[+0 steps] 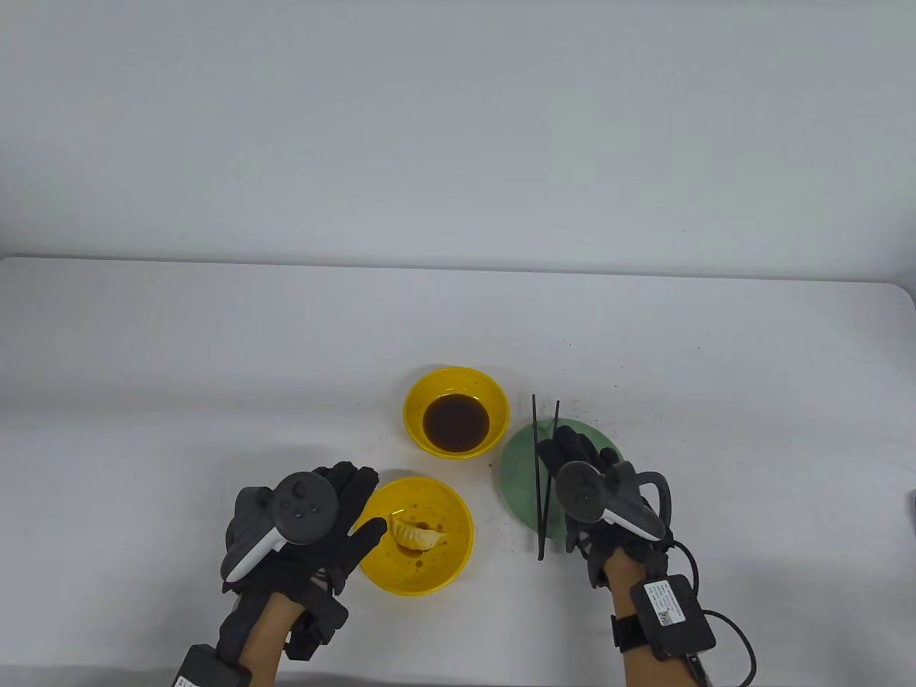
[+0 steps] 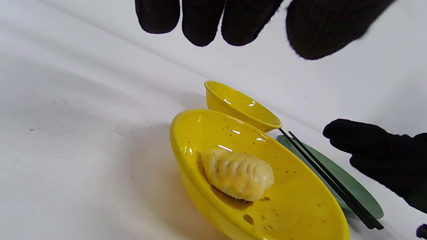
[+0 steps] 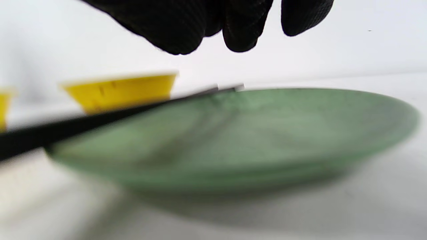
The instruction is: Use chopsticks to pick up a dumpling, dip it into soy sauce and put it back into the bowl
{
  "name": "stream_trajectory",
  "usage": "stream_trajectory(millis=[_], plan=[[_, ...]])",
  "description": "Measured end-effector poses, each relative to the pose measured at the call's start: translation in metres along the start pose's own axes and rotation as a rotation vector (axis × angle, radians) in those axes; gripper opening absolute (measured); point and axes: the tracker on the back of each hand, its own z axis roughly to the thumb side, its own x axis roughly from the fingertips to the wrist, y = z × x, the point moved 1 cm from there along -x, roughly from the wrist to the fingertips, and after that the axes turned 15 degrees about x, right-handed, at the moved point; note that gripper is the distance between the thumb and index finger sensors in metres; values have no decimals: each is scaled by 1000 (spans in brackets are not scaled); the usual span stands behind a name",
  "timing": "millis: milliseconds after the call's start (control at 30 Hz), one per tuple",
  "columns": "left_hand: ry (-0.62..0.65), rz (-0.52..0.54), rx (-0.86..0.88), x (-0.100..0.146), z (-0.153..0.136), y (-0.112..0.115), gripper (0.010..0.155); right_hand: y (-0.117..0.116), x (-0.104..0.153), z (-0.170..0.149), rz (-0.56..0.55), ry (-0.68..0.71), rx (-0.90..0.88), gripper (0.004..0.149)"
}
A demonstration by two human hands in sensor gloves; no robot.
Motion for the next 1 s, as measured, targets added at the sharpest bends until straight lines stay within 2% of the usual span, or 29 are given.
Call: stream_trajectory(millis=[100,167,300,567,1000], plan=[[28,5,21,1,2,-1,75,20,10,-10,-166,4,-241,59],[60,8,44,2,5,-2,75,31,15,-7,-201,47,-337,63],[141,45,82,7,12,-5,76,49,28,22,-215,246,-511,72],[178,66,79,11,16,-7,76,60,42,64,-205,372,-550,69],[189,40,39,9,19,-1,76,57,42,67,-171,355,-505,67]])
